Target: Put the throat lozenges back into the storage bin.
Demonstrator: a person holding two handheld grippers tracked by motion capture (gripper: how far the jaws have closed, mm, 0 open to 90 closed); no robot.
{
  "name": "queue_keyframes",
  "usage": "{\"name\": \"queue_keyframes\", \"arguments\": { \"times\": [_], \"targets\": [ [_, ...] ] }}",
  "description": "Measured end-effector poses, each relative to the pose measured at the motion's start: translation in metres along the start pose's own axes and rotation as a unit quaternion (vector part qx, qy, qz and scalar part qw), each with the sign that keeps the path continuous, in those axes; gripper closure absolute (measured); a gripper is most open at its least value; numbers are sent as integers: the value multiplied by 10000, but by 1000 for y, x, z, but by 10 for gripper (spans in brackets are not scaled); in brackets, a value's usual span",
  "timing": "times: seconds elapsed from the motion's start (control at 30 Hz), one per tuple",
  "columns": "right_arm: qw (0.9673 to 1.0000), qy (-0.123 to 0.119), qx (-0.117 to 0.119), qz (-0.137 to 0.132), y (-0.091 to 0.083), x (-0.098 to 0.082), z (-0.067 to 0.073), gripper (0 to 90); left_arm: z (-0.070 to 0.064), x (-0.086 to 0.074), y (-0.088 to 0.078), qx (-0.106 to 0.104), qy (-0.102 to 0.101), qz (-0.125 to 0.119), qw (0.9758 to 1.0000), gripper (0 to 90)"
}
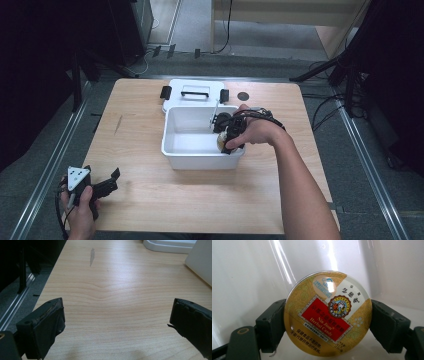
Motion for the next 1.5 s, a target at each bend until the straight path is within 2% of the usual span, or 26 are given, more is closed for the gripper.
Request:
{"name": "queue_keyframes", "arguments": {
  "times": [0.1, 0.2, 0.63, 0.97, 1.03, 1.3, 1.5],
  "targets": [
    [10000, 7, 27, 41, 0, 0, 0, 205, 0, 0, 0, -1, -4, -1, 10000, 2],
    [9999, -111, -25, 122, 2, 0, 1, 204, 0, 0, 0, -1, -6, -2, 10000, 2],
    [9998, -29, -7, 179, 3, 1, -1, 236, 0, 0, 0, -19, -27, 4, 10000, 2],
    [9998, 41, 128, -132, -8, 1, -1, 366, 0, 0, 0, -14, -19, 2, 10000, 2],
    [9995, 126, 186, -227, -13, 1, -3, 419, 0, 0, 0, -10, -20, -2, 10000, 2],
    [9982, 271, 281, -453, -29, -4, -3, 506, 0, 0, 0, -7, -25, -1, 10000, 2],
    [9972, 277, 291, -623, -46, -10, -3, 563, 0, 0, 0, 4, -17, -10, 10000, 2]
  ]
}}
Point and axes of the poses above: each handheld gripper's, and its own axes: y roughly forward along the jaws, x roughly out of its top, z roughly to its left, the point moved 5 cm from there along y, roughly forward along the jaws, and after that the axes turned 8 degrees about z, right-handed, at the moved point
